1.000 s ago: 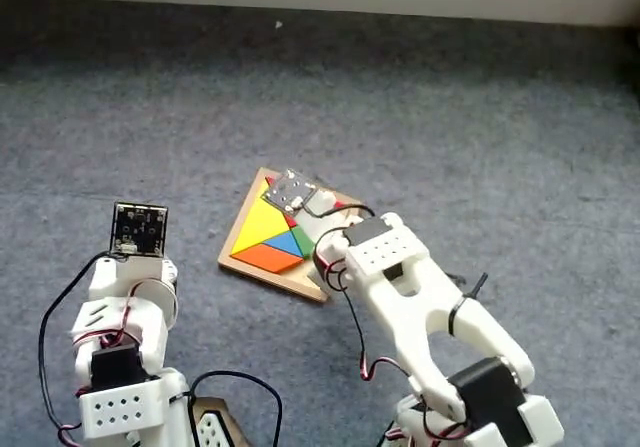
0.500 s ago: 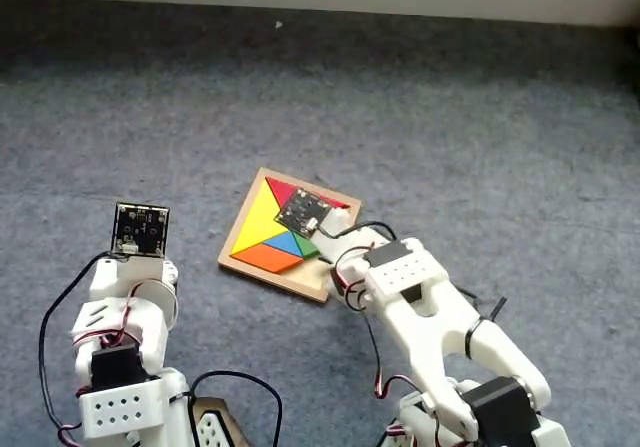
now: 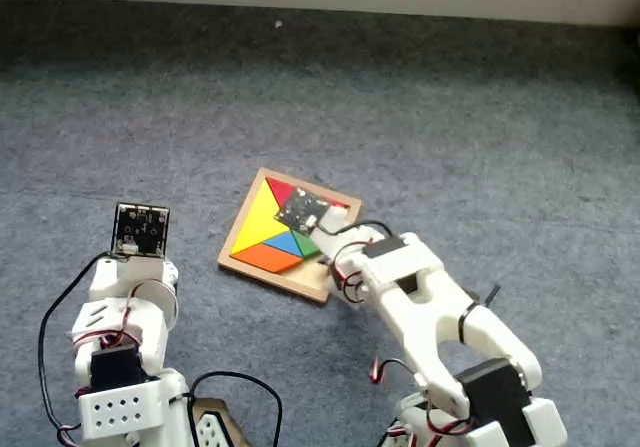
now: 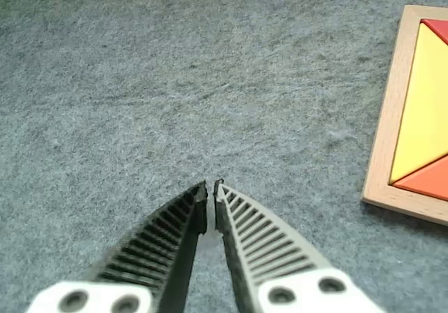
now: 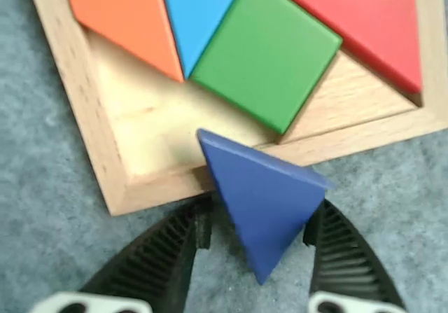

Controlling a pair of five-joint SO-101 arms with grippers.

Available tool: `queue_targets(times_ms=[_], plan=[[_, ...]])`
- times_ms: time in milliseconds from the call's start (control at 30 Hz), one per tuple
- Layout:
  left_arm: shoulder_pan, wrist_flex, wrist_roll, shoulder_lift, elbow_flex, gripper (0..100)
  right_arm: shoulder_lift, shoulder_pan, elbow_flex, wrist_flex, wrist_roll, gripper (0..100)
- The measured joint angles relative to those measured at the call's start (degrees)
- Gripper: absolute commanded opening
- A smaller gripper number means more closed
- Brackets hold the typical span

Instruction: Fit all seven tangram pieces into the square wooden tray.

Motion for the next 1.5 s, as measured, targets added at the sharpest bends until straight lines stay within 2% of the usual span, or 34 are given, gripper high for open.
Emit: queue_targets(times_ms=[100,333,633,833,900,1033,1200,1500], plan=[[0.1,0.0,0.0,0.0,0.0,5,0.6,0.0,-0.9,0.0,0.1,9.4],[0.1,0.0,0.0,0.0,0.0,5,0.4,0.4,-1.1,0.9,0.1,9.1],[0.1,0.0,0.0,0.0,0.0,5,-12.5,0.3,-1.4,5.2,-4.9,9.0],[0.1,0.0,0.0,0.0,0.0,5,-13.3,-5.2,-1.4,5.2,-7.9,9.5],[0.1,0.0,0.0,0.0,0.0,5,-11.5,-7.1,-1.4,5.2,-9.3,12.2],[0.1,0.0,0.0,0.0,0.0,5,-6.1,-8.3,-2.2,5.2,-13.3,26.2],[0.1,0.0,0.0,0.0,0.0,5,-5.5,-8.3,-5.1,5.5,-15.7,27.0],[0.1,0.0,0.0,0.0,0.0,5,-9.7,-8.5,-5.2,6.9,-14.4,27.0]])
